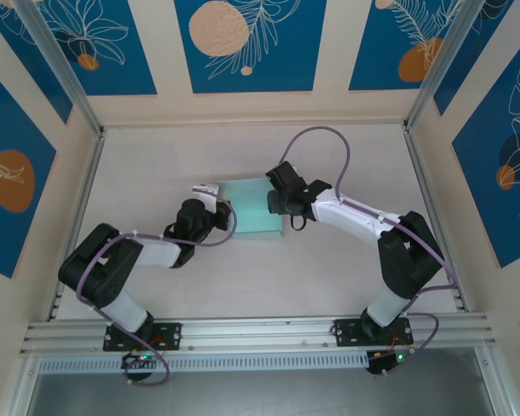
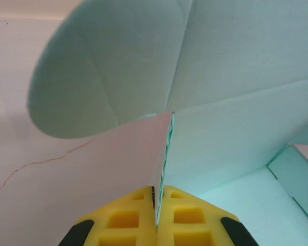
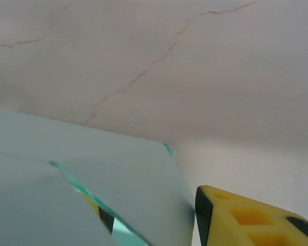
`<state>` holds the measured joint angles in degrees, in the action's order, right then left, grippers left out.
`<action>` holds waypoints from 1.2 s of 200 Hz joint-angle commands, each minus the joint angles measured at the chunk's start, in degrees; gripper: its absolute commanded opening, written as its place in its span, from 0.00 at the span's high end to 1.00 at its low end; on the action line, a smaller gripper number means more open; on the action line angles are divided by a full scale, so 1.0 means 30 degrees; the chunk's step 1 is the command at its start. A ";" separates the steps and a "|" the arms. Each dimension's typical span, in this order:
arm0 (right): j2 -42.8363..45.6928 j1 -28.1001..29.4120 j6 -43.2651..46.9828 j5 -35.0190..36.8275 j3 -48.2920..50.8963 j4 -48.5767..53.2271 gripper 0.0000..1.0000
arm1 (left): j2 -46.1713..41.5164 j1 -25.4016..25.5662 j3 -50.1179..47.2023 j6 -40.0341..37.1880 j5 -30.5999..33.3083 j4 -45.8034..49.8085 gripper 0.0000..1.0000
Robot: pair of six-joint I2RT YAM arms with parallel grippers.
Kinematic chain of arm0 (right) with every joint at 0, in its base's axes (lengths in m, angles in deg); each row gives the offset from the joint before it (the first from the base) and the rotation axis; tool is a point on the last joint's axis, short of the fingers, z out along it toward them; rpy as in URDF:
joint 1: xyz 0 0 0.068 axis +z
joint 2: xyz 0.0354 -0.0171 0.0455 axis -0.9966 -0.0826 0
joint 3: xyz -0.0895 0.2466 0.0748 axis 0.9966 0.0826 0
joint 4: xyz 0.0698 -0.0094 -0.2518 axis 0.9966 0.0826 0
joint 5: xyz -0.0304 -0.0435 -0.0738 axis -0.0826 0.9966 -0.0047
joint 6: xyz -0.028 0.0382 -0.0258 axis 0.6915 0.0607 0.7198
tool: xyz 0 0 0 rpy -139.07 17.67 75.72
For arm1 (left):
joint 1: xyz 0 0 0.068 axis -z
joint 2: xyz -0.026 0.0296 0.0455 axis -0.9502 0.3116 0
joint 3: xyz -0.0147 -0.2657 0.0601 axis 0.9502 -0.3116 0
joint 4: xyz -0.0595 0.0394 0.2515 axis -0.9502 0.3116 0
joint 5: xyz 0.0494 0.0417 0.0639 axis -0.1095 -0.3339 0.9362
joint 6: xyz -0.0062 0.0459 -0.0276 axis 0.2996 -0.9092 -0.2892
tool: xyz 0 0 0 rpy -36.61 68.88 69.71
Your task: Fold the paper box
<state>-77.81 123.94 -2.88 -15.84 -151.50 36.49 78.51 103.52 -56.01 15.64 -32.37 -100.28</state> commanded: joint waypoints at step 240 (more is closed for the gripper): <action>-0.0515 -0.8818 1.1238 -1.8296 0.0990 -0.8686 0.45 | 0.0469 -0.0311 0.4762 -0.4723 -0.1896 0.5973 1.00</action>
<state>-77.49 97.41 28.27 -67.53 -146.06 12.08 78.90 103.06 -43.66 2.90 -35.94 -83.38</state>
